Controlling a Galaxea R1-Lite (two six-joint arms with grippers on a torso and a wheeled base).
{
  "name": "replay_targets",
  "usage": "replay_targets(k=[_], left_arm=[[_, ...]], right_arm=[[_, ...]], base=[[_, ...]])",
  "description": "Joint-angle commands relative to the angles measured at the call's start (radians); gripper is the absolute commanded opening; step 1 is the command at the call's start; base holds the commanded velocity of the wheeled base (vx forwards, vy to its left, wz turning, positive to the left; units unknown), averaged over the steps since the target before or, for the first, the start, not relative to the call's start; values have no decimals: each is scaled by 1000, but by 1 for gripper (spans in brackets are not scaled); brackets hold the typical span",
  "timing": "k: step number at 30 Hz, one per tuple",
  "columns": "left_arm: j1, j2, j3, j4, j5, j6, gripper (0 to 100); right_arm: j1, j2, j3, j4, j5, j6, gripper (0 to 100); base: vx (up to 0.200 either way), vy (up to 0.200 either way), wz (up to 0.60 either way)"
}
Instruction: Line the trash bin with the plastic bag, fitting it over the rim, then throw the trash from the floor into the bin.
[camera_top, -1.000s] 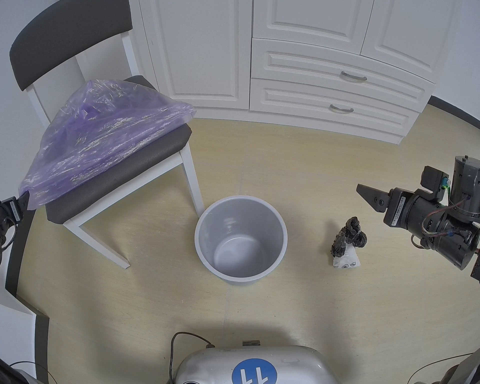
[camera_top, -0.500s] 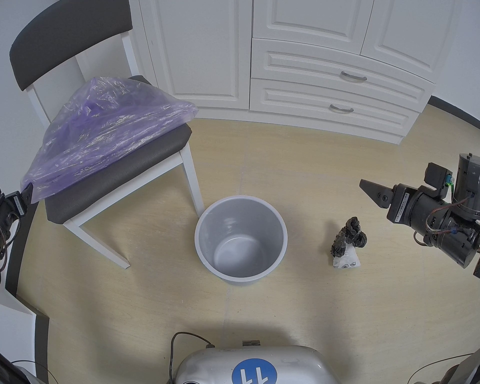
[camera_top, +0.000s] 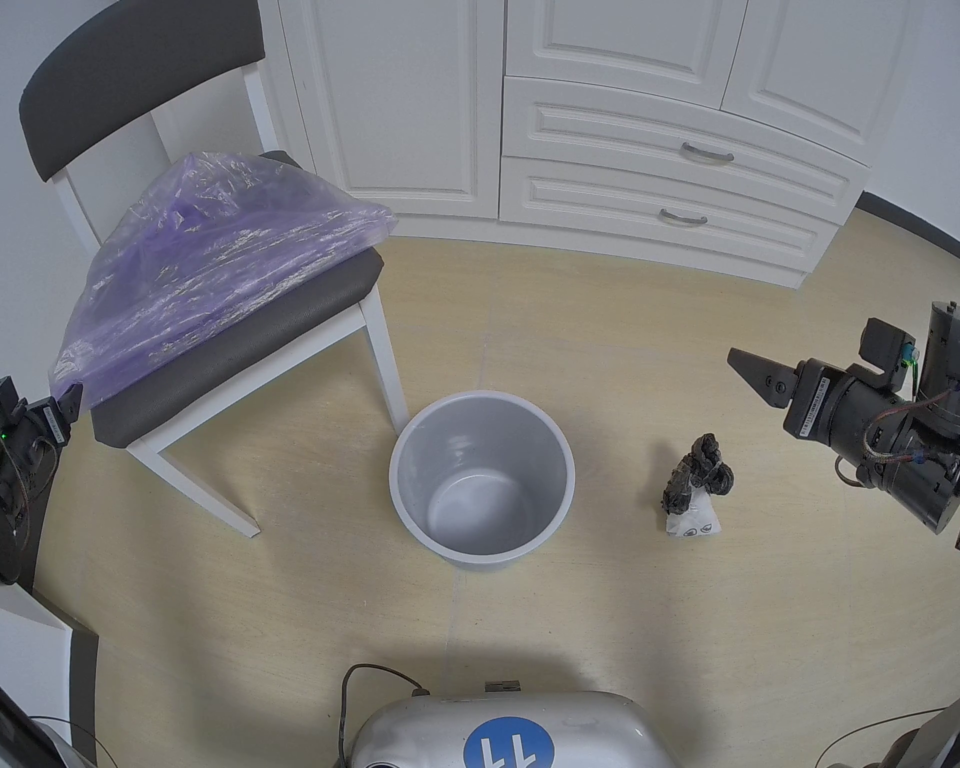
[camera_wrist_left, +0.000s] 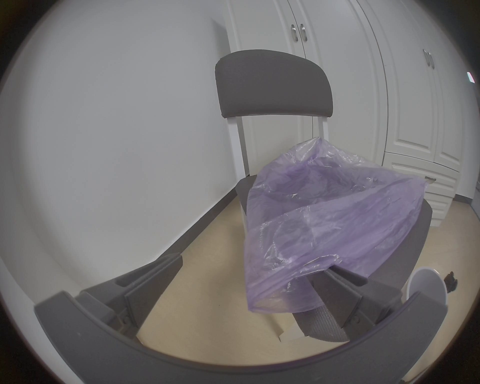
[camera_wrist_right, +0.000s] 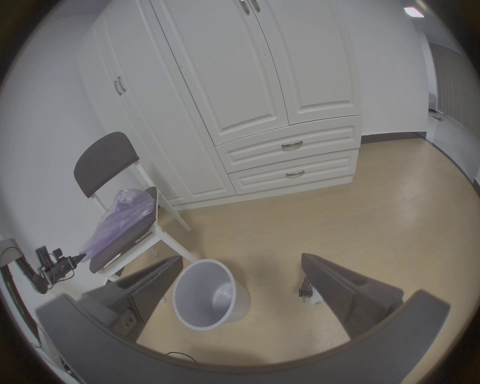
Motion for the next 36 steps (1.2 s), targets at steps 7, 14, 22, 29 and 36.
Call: replay_targets(k=[7, 14, 22, 29, 36], left_arm=[[8, 102, 18, -138, -18, -19, 100], [23, 171, 26, -285, -50, -21, 100], [33, 189, 32, -356, -88, -21, 100], [43, 200, 29, -356, -105, -27, 100], [36, 211, -46, -356, -105, -139, 100]], right_arm=[[6, -40, 0, 0, -1, -1, 100], [6, -39, 0, 0, 1, -1, 100], [8, -37, 0, 0, 2, 1, 100], [8, -33, 0, -3, 2, 2, 100], [8, -19, 8, -78, 2, 1, 100]], base=[[0, 0, 0], [0, 0, 0], [0, 0, 0], [0, 0, 0], [0, 0, 0]])
